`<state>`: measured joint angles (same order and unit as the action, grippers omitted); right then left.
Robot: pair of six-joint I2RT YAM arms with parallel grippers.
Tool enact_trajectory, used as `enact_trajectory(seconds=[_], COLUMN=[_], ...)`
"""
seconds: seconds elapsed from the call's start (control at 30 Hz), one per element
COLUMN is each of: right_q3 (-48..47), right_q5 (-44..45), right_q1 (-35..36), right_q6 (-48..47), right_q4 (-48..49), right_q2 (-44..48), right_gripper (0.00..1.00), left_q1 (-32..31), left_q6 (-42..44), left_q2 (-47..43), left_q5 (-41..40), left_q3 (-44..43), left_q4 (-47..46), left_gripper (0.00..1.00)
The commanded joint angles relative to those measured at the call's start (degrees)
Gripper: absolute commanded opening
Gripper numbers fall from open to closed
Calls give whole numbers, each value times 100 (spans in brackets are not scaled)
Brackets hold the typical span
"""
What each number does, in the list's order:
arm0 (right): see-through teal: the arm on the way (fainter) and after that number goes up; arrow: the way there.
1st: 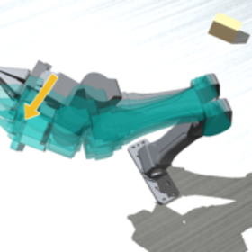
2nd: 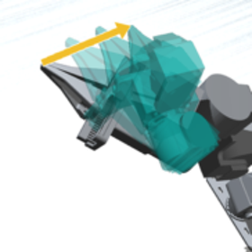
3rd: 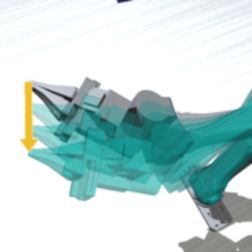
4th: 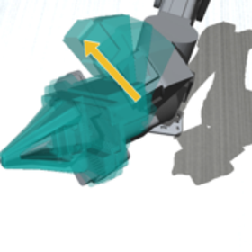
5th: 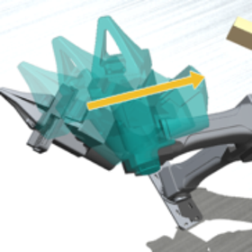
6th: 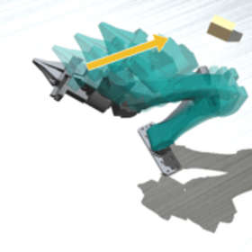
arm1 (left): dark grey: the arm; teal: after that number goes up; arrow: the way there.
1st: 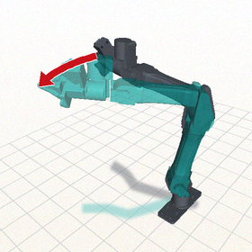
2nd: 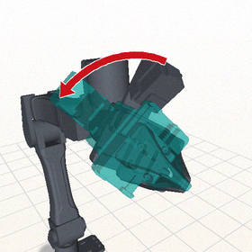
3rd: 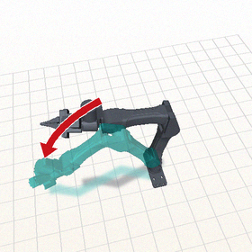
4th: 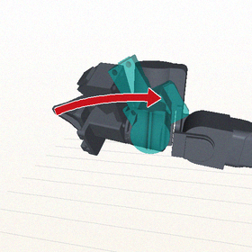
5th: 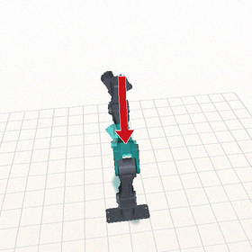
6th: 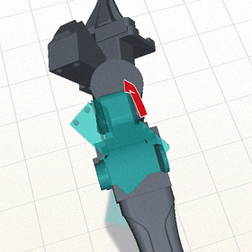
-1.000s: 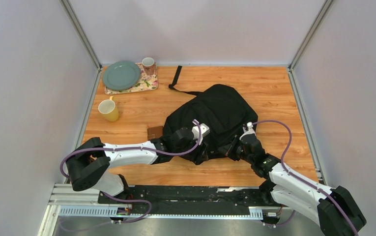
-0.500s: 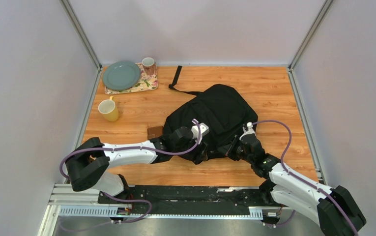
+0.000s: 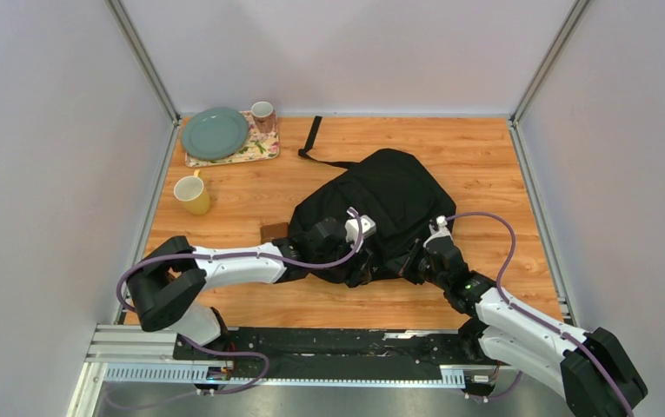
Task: Pack the student bag
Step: Zip the student bag at the center of the board.
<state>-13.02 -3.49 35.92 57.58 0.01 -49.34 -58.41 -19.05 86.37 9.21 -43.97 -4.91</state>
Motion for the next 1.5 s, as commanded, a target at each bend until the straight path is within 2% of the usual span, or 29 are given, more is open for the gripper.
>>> enact_trajectory(seconds=[0.0,0.27,0.6,0.93,0.97,1.2,1.47], right_q3=[-192,-280,-202,-113,-113,-122,-157], right_q5=[-223,-223,-267,-223,-214,-214,-205], right_q1=[29,29,29,20,20,29,20], right_q6=[-54,-80,-133,-133,-133,-159,-151], right_q4=[183,166,219,219,219,166,175], right_q2=[21,39,-49,47,47,91,65], right_gripper=[4,4,4,4,4,4,4], left_q1=[40,49,93,357,374,383,383], left_q6=[121,-143,-722,-1320,-1373,-1286,-662], left_q2=[91,239,706,873,882,829,504], left_q5=[81,63,1538,2067,2093,1647,582], left_q3=[-113,46,-376,-201,-165,-104,-200], left_q4=[77,148,-695,-1310,-1372,-1135,-388], left_gripper=[70,64,60,53,49,47,55])
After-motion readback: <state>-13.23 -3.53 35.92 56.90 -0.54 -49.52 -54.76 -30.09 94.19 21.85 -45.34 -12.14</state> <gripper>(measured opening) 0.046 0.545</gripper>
